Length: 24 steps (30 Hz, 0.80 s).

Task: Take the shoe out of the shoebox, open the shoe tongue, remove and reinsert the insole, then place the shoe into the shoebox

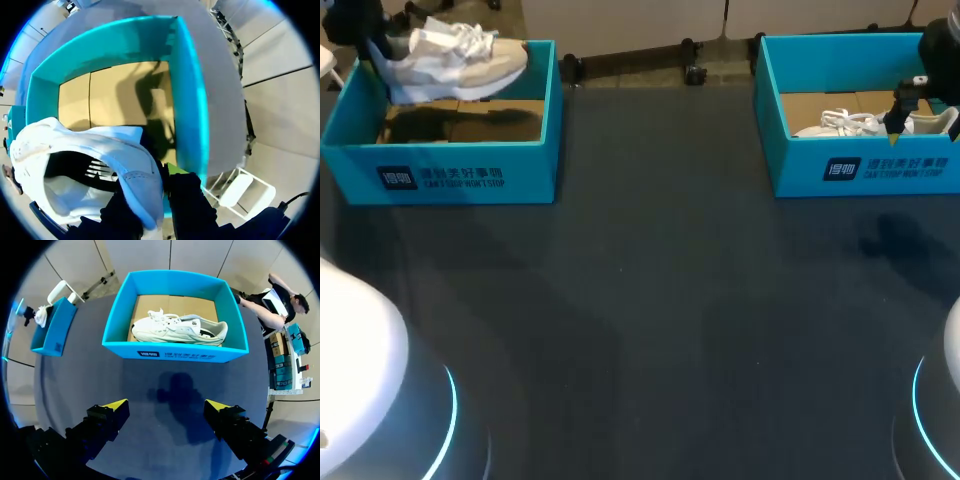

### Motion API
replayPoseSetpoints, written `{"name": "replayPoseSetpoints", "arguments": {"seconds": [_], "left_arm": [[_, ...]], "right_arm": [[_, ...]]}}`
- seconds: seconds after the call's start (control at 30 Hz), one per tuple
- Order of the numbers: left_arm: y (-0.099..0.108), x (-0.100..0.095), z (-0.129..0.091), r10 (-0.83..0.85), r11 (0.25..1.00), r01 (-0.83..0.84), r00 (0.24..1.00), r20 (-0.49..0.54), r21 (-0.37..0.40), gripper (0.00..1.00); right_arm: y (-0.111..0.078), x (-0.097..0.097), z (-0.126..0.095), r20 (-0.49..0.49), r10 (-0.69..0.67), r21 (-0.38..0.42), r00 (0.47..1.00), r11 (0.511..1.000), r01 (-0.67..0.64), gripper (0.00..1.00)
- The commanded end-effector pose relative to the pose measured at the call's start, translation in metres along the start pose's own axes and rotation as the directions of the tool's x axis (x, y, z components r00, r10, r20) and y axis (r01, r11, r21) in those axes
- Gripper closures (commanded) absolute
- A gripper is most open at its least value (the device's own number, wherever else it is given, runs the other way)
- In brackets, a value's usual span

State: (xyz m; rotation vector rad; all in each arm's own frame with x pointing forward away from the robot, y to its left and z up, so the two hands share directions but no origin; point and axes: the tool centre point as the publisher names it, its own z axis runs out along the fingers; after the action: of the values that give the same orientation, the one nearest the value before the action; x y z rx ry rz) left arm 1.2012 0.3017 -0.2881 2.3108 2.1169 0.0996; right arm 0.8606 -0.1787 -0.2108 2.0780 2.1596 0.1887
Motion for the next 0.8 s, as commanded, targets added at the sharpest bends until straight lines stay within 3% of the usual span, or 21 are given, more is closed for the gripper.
{"name": "replayPoseSetpoints", "arguments": {"seconds": [0.03,0.33,0.8], "left_arm": [[-0.017,0.001,-0.045,0.003,0.999,-0.003,1.000,-0.003,-0.032,1.00],[-0.029,0.005,-0.088,0.012,0.998,-0.010,1.000,0.024,-0.064,1.00],[-0.030,0.006,-0.089,0.012,0.998,-0.010,1.000,0.024,-0.064,1.00]], "right_arm": [[-0.001,0.000,0.000,-0.001,0.000,-0.002,1.000,1.000,0.000,0.00],[-0.001,0.000,0.000,-0.001,0.000,-0.002,1.000,1.000,0.000,0.00],[-0.001,0.000,0.000,-0.001,0.000,-0.002,1.000,1.000,0.000,0.00]]}}
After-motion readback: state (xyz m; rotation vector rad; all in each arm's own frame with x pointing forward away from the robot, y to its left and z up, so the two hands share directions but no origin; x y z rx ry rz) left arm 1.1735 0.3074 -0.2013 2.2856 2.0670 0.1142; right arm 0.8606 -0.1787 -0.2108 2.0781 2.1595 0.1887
